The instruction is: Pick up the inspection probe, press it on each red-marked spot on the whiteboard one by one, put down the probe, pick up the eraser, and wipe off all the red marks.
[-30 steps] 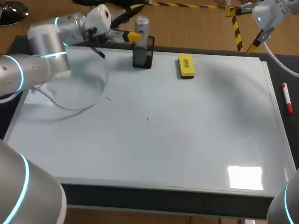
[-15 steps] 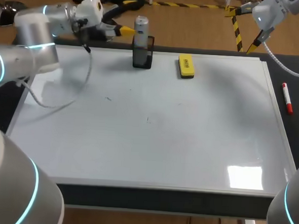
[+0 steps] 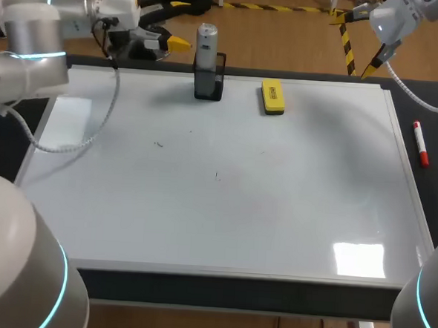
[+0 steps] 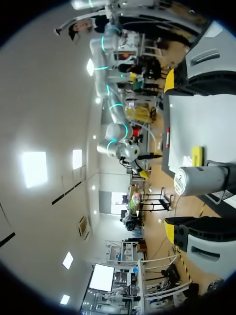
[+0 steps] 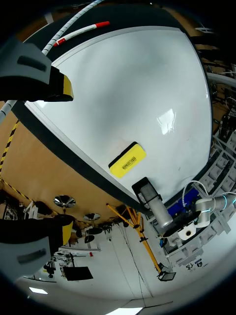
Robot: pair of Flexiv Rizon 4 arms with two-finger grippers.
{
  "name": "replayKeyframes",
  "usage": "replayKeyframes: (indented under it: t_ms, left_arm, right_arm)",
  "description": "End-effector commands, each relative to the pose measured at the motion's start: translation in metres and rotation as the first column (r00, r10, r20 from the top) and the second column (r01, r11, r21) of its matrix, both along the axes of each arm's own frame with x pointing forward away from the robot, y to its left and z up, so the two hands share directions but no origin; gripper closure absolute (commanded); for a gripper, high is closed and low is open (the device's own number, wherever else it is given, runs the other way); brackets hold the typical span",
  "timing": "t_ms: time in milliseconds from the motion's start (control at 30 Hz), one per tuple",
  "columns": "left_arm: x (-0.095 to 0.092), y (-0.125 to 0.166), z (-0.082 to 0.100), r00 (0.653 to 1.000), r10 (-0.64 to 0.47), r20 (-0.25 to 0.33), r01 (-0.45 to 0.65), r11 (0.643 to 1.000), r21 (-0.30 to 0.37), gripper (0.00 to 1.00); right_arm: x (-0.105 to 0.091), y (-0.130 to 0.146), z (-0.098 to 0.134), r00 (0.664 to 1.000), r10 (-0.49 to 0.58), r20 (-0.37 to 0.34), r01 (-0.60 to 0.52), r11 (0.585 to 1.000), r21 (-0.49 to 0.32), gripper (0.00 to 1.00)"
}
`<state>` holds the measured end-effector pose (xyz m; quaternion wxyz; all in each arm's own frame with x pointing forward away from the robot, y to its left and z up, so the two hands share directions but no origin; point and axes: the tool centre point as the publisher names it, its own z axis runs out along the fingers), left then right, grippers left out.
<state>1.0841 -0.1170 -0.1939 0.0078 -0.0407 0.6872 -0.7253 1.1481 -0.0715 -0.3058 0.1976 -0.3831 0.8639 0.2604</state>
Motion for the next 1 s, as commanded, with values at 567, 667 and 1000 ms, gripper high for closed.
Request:
replayKeyframes:
  t_ms: [567, 667, 1000]
  left_arm:
    - [-0.041, 0.022, 0.001, 0.965, 0.262, -0.014, -0.244, 0.916, 0.318, 0.0]
    - [-0.044, 0.024, 0.001, 0.964, 0.266, -0.014, -0.246, 0.911, 0.33, 0.0]
    - [-0.051, 0.026, 0.0, 0.965, 0.263, -0.007, -0.243, 0.9, 0.362, 0.0]
  right_arm:
    - [0.001, 0.0, 0.001, 1.0, 0.003, -0.002, -0.003, 1.0, -0.005, 0.0]
    - [0.001, 0.0, 0.001, 1.0, 0.003, -0.002, -0.003, 1.0, -0.005, 0.0]
    - [0.001, 0.0, 0.001, 1.0, 0.003, -0.002, -0.003, 1.0, -0.005, 0.0]
